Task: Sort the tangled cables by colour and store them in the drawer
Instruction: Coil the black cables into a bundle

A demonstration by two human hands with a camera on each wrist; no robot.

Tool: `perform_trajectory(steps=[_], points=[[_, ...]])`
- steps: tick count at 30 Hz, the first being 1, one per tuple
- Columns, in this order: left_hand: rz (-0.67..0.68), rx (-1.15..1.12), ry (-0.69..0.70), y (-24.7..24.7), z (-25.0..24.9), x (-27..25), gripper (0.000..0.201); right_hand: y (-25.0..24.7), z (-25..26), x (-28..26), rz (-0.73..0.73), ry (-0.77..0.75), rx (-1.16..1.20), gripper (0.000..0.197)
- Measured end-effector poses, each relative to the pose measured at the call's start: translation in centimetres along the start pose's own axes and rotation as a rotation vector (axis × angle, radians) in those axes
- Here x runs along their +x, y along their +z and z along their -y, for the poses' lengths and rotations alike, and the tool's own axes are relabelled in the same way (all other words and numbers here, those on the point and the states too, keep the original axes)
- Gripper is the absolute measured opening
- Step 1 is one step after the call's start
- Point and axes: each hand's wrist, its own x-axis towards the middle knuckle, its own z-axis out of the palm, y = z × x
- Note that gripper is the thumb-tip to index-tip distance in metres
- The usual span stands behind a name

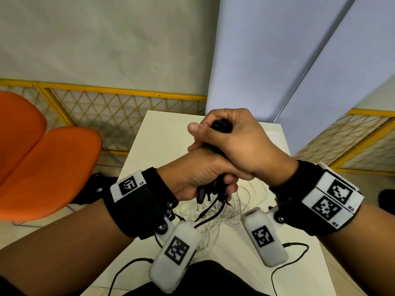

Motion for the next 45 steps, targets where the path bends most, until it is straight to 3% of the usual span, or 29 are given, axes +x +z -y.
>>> perform_trajectory(steps=[3,6,8,10,13,16,18,21,26,34,38,41,45], points=[[0.031,-0.014,-0.027,0.0,-0.1,-0.1,0.024,0.1,-0.3,0.1,-0.022,-0.009,-0.027,0.032],[0.082,-0.021,-0.046,-0.3,0.0,0.1,0.042,0.0,-0.4,0.1,-0.025,0.0,-0.019,0.034],[0.099,-0.041,-0.049,-0.3,-0.1,0.3,0.04,-0.2,-0.4,0.2,-0.013,0.008,0.015,0.036],[0.087,-0.1,-0.035,-0.5,-0.1,0.6,0.033,-0.5,-0.5,0.4,0.03,0.046,0.126,0.044],[0.094,-0.247,0.037,-1.1,-0.3,0.9,0.035,-1.0,-1.6,0.5,0.142,0.232,0.435,0.075],[0.121,-0.436,0.133,-2.4,-1.0,1.2,0.043,-0.6,-3.5,-0.6,0.156,0.356,0.551,0.072],[0.131,-0.527,0.182,-3.4,-1.7,1.4,0.044,0.1,-5.3,-1.6,0.257,0.333,0.591,0.066],[0.121,-0.576,0.241,-4.8,-2.4,1.5,0.045,0.5,-6.8,-3.2,0.403,0.331,0.53,0.069],[0.11,-0.598,0.239,-6.6,-3.0,1.3,0.042,-0.7,-7.4,-4.5,0.402,0.374,0.43,0.043],[0.062,-0.484,0.048,-7.1,-2.4,0.9,0.033,-4.5,-6.6,-4.3,0.369,0.216,-0.147,0.047],[0.159,-0.439,-0.091,-7.1,-1.7,1.1,0.021,-5.6,-5.3,-4.0,0.414,0.147,-0.338,0.045],[0.226,-0.383,-0.161,-6.8,-1.3,1.1,0.024,-6.0,-4.9,-3.7,0.459,0.159,-0.449,0.046],[0.219,-0.235,-0.238,-6.2,-1.2,0.8,0.019,-6.8,-4.2,-3.1,0.529,0.217,-0.524,0.046]])
